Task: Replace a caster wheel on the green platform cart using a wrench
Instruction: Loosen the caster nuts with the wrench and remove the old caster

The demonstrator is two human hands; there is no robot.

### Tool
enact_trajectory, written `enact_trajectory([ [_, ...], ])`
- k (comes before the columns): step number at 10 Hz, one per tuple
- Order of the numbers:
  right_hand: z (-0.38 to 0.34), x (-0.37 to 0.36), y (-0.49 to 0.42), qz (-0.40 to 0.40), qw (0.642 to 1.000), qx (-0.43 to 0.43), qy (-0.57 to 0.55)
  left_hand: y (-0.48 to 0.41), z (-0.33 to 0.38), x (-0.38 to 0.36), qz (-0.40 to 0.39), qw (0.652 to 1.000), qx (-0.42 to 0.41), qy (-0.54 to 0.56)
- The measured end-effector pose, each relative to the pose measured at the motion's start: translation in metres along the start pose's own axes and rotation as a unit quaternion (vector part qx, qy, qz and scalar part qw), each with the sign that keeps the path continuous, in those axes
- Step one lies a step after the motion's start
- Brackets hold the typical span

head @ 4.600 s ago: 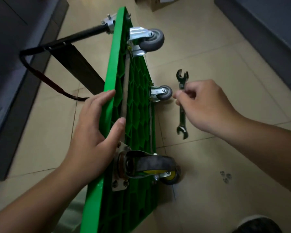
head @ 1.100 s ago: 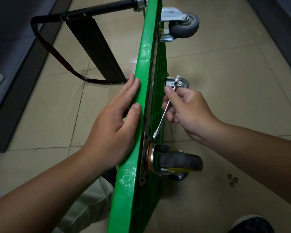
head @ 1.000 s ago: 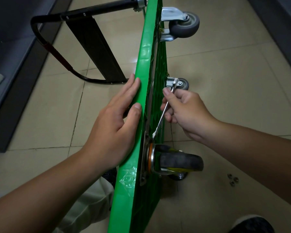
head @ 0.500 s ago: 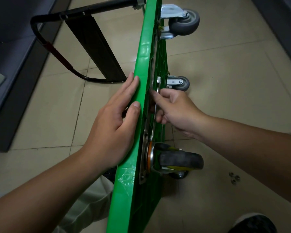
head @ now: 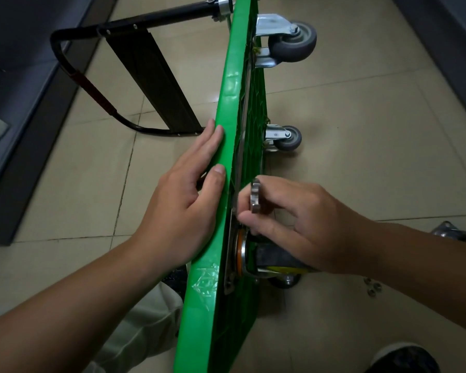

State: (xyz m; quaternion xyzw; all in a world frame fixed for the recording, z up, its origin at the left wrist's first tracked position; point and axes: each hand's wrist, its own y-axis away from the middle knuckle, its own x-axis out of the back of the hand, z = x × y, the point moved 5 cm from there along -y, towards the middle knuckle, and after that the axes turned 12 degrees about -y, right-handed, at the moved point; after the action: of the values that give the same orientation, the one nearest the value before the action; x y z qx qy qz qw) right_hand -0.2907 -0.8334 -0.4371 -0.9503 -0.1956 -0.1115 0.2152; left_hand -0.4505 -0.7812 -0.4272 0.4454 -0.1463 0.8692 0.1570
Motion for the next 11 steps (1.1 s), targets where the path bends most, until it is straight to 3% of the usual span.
enact_trajectory([
  [1, 0.003, 0.001, 0.000, 0.032, 0.999, -0.023, -0.028, 0.000, 0.002, 0.000, 0.001, 1.000, 0.003, -0.001],
  [2, 0.032, 0.010, -0.006, 0.180, 0.969, -0.137, -0.099, 0.000, 0.002, 0.000, -0.002, 1.000, 0.006, 0.003],
  [3, 0.081, 0.036, -0.003, 0.320, 0.899, -0.283, -0.099, 0.001, 0.003, 0.000, -0.005, 1.000, 0.011, 0.008],
  [4, 0.109, 0.050, 0.003, 0.376, 0.843, -0.341, -0.178, 0.001, 0.003, 0.001, -0.007, 1.000, 0.013, 0.011],
  [6, 0.112, 0.025, -0.016, 0.338, 0.804, -0.367, -0.322, 0.001, 0.002, 0.000, -0.006, 1.000, 0.014, 0.010],
  [9, 0.124, 0.003, -0.029, 0.312, 0.790, -0.411, -0.331, 0.001, 0.001, 0.001, -0.008, 1.000, 0.014, 0.018],
  [11, 0.145, -0.010, -0.017, 0.287, 0.738, -0.495, -0.358, 0.001, 0.002, 0.000, -0.006, 1.000, 0.019, 0.016],
])
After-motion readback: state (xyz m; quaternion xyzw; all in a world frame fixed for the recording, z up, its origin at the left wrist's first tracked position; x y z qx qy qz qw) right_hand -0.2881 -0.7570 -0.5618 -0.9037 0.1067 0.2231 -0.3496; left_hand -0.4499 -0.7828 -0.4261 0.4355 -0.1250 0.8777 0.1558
